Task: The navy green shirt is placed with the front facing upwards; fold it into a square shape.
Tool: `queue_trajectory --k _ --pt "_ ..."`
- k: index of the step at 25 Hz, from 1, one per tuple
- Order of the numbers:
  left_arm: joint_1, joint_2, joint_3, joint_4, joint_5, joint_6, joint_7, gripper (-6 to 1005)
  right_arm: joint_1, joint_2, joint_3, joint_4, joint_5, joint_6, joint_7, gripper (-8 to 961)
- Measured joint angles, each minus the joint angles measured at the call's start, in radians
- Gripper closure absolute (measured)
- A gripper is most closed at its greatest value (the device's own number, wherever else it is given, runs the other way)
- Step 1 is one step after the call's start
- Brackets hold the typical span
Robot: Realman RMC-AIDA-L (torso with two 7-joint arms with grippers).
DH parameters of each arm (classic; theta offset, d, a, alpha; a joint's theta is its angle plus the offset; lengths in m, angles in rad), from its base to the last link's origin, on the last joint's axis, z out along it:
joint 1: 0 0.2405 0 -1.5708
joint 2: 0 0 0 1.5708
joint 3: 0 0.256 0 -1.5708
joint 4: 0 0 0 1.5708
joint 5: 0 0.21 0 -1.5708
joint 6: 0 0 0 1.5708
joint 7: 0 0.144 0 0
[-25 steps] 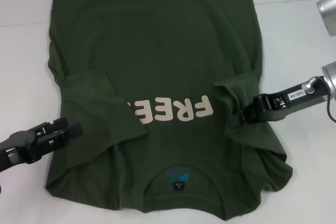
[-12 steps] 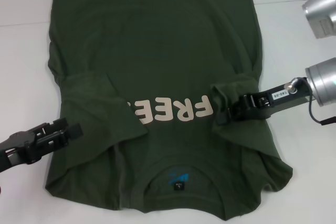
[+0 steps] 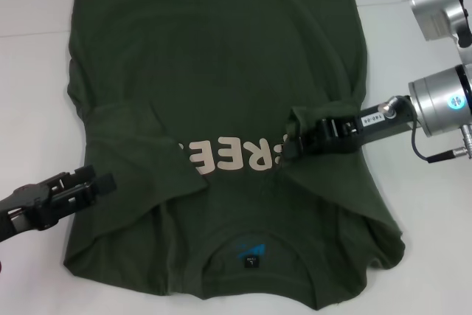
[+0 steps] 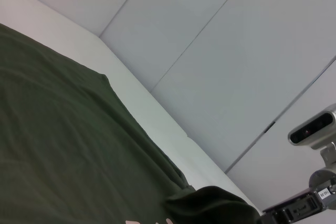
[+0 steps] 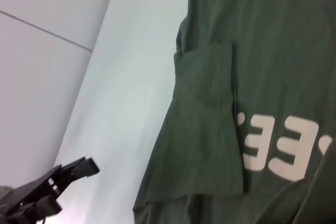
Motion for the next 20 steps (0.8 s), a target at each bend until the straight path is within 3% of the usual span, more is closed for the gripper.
queue_trajectory --k 9,20 --pt "0.001 0.000 -0.009 0.000 0.000 -0.004 0.000 231 0.015 0.024 -0.015 0.020 0.003 0.077 -0.011 866" --pt "0.001 0.000 -0.011 0.000 0.000 -0.004 0.000 232 0.033 0.037 -0.042 0.064 0.003 0.120 -0.019 855"
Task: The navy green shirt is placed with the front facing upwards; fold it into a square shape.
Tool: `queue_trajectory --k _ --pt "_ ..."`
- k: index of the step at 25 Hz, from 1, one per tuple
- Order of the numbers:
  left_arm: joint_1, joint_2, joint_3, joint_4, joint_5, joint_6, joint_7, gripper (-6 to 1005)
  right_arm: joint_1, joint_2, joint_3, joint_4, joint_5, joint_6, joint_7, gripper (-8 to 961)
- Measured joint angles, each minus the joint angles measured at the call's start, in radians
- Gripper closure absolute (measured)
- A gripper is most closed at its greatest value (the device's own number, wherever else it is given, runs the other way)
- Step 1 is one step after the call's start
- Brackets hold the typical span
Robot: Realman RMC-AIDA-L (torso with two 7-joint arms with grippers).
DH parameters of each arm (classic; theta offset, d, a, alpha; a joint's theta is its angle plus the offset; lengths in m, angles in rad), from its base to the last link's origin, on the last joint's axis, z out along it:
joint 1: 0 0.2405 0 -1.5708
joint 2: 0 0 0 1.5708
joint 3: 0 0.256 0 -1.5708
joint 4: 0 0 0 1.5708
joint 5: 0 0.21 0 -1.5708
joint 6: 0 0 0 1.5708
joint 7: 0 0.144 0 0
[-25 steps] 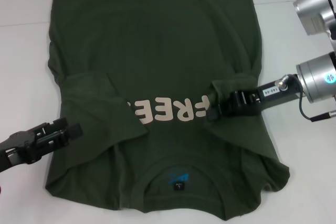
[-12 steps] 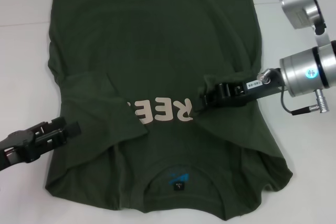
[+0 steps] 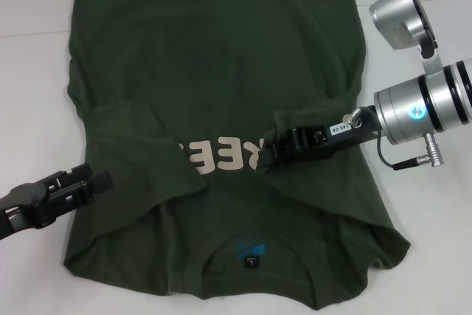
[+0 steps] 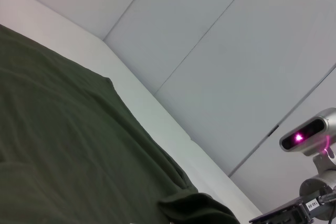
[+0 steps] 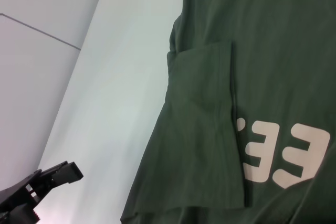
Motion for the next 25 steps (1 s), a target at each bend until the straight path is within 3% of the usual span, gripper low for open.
queue_trajectory --k 16,21,25 --pt "0.002 -0.001 -0.009 0.000 0.000 0.002 0.000 231 -0.019 -0.011 -0.044 -0.008 -0.001 0.000 0.050 839" --pt "0.000 -0.001 -0.016 0.001 0.000 0.009 -0.005 231 -0.029 -0.036 -0.013 -0.029 0.054 -0.041 0.040 610" --pt "-0.006 0.003 -0.016 0.005 0.000 0.012 -0.022 231 -0.077 -0.071 -0.009 -0.115 0.180 -0.117 0.036 554"
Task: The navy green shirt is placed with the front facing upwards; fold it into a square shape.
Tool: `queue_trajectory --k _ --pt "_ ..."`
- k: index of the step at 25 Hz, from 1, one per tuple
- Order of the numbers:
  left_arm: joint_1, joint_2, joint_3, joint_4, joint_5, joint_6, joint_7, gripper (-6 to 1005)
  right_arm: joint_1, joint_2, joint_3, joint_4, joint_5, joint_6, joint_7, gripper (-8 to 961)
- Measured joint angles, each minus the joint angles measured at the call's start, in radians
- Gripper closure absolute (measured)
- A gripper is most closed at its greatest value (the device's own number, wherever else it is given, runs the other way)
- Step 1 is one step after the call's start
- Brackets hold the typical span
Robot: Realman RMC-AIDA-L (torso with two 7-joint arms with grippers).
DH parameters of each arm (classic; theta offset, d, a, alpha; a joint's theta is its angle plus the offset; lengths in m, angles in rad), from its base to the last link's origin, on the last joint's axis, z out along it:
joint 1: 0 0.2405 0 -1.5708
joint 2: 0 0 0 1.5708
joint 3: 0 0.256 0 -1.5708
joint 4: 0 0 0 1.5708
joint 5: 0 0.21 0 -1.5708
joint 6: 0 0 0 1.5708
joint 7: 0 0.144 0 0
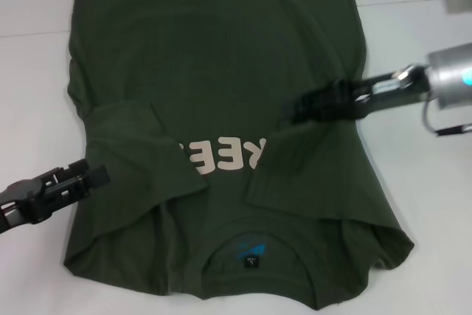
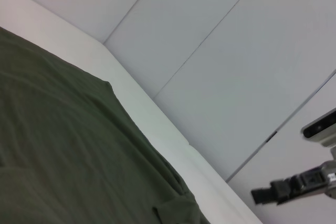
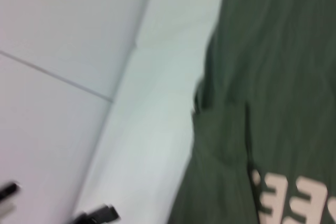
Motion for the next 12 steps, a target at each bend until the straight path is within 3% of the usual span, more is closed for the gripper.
queue_trajectory --k 7,9,12 --pt "-0.013 0.009 0.000 0.004 0.000 0.021 -0.023 230 -0.097 -0.077 0.009 -0.050 0.115 -0.086 -0.067 553" --pt "-0.019 0.014 0.001 0.005 0.000 0.024 -0.037 230 -0.128 -0.087 0.029 -0.050 0.156 -0.097 -0.121 553" --pt "-0.023 0.016 0.000 0.006 0.000 0.026 -0.055 230 -0.179 -0.081 0.064 -0.041 0.232 -0.101 -0.211 553"
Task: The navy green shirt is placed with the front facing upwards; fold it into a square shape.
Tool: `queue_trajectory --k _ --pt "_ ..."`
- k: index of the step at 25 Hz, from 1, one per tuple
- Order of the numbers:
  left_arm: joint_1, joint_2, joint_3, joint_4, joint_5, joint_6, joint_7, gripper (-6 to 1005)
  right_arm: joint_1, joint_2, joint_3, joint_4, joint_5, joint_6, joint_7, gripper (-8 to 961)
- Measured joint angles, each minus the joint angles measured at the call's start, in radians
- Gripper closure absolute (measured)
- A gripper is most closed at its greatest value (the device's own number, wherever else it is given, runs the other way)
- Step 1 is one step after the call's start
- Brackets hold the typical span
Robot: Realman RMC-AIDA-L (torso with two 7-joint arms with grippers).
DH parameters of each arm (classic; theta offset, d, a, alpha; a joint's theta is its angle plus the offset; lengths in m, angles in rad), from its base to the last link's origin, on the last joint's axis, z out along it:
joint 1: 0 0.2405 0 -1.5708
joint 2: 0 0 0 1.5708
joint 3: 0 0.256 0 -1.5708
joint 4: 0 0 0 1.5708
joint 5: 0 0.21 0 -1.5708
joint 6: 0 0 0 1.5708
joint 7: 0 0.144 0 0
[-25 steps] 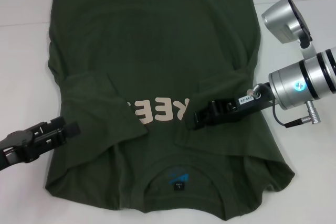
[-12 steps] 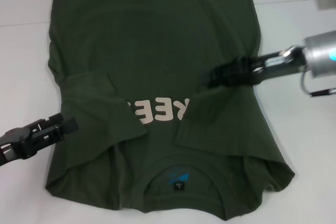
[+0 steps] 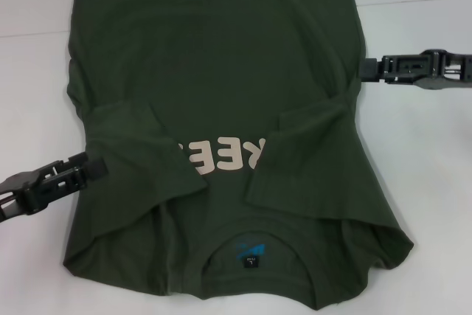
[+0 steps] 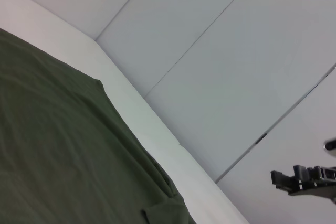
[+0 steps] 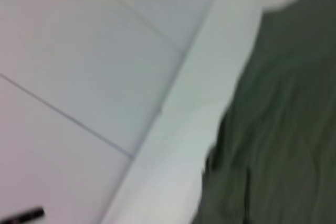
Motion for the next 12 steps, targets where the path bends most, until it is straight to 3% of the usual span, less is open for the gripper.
queue_trajectory --k 3,8,12 --pt "-0.001 0.000 0.000 0.001 0.000 0.000 -0.007 230 -0.025 0.009 0.000 0.007 0.009 -0.001 -0.039 554" --pt "-0.004 0.001 0.000 0.001 0.000 0.000 -0.016 230 -0.018 0.000 -0.017 0.036 -0.048 -0.030 -0.067 427" --pt "-0.001 0.002 0.000 0.001 0.000 0.008 -0.023 232 -0.020 0.008 -0.050 0.029 -0.060 -0.052 -0.126 268"
